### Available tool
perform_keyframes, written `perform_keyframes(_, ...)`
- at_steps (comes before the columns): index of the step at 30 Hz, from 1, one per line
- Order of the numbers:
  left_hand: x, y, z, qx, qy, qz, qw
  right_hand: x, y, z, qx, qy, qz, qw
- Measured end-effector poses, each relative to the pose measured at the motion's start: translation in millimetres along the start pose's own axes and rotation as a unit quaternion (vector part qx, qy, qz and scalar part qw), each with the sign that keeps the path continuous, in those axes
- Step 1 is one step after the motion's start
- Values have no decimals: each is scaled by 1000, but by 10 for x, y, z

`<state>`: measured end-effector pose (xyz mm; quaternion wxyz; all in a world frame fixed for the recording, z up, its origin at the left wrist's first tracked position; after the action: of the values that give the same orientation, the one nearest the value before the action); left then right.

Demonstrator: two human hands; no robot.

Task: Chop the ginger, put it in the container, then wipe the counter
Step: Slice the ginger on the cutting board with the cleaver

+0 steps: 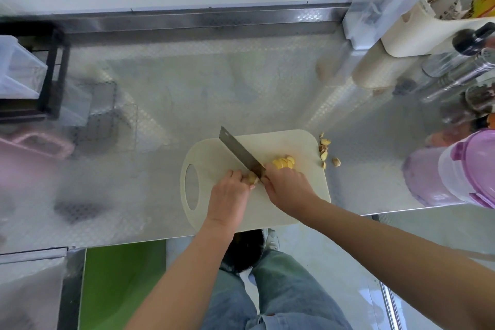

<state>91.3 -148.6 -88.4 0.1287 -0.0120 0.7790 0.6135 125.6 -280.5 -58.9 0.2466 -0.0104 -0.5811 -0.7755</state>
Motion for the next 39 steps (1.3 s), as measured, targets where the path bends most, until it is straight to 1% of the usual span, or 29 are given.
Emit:
perform_keyframes(4, 8, -8, 7, -1, -3, -17, 1000, -46, 66, -106, -30, -54, -46, 997)
perform_keyframes(7, 26, -7, 21, -3, 12, -32, 999, 11, 124, -160, -56, -57, -76, 994)
perform_keyframes(9, 43, -2, 21, 9, 27, -35, 999, 79, 101, -141, -53, -33, -60, 996)
perform_keyframes(11, 51, -7, 25, 24, 42, -28, 998, 138, 41, -128, -26, -11, -27, 999)
perform_keyframes(13, 61, -14, 30, 39, 65, -19, 997, 148, 28, -183, -18, -32, -26, 999)
perform_keyframes(15, 74, -1, 25, 63, 98, -17, 993, 150, 75, -270, -44, -72, -60, 995)
perform_keyframes(17, 60, 17, -5, 88, 133, 7, 987, 178, 136, -314, -69, -85, -82, 991)
perform_keyframes(19, 33, 31, -48, 123, 175, 23, 977, 222, 176, -308, -68, -80, -73, 992)
perform_keyframes(21, 13, 77, -74, 160, 239, 7, 958, 273, 188, -282, -66, -83, -60, 993)
perform_keyframes(23, 12, 123, -53, 187, 312, -16, 931, 323, 174, -258, -75, -85, -51, 992)
perform_keyframes(25, 41, 123, -8, 191, 360, -18, 913, 363, 144, -233, -76, -78, -38, 993)
perform_keyframes(28, 99, 101, 29, 177, 396, 26, 901, 397, 99, -187, -61, -62, -11, 996)
perform_keyframes(30, 154, 116, 20, 156, 391, 61, 905, 404, 72, -163, -56, -59, -1, 997)
perform_keyframes(31, 183, 147, 14, 137, 382, 66, 911, 406, 61, -154, -55, -58, 1, 997)
perform_keyframes(32, 211, 189, 10, 118, 368, 58, 921, 410, 50, -148, -55, -56, 2, 997)
perform_keyframes(33, 234, 232, 11, 100, 337, 32, 936, 415, 43, -143, -55, -56, 3, 997)
perform_keyframes(35, 276, 272, 15, 90, 230, -12, 969, 427, 32, -141, -57, -58, 2, 997)
perform_keyframes(37, 320, 222, 19, 97, 96, 4, 991, 440, 23, -140, -57, -60, 0, 997)
perform_keyframes(38, 333, 193, 19, 99, 43, 22, 994, 447, 17, -138, -57, -61, -1, 997)
perform_keyframes(39, 341, 171, 17, 101, 13, 34, 994, 455, 16, -137, -56, -62, -1, 997)
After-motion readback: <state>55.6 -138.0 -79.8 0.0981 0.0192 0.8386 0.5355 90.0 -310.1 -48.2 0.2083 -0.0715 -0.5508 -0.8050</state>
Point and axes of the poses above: each hand's wrist, its own x-axis away from the middle knuckle, its own y-axis out of the back of the hand, z = x × y, the point moved 2 cm from there along -x, towards the middle knuckle, and after that the axes turned 8 degrees about -z, right-handed, at the moved point
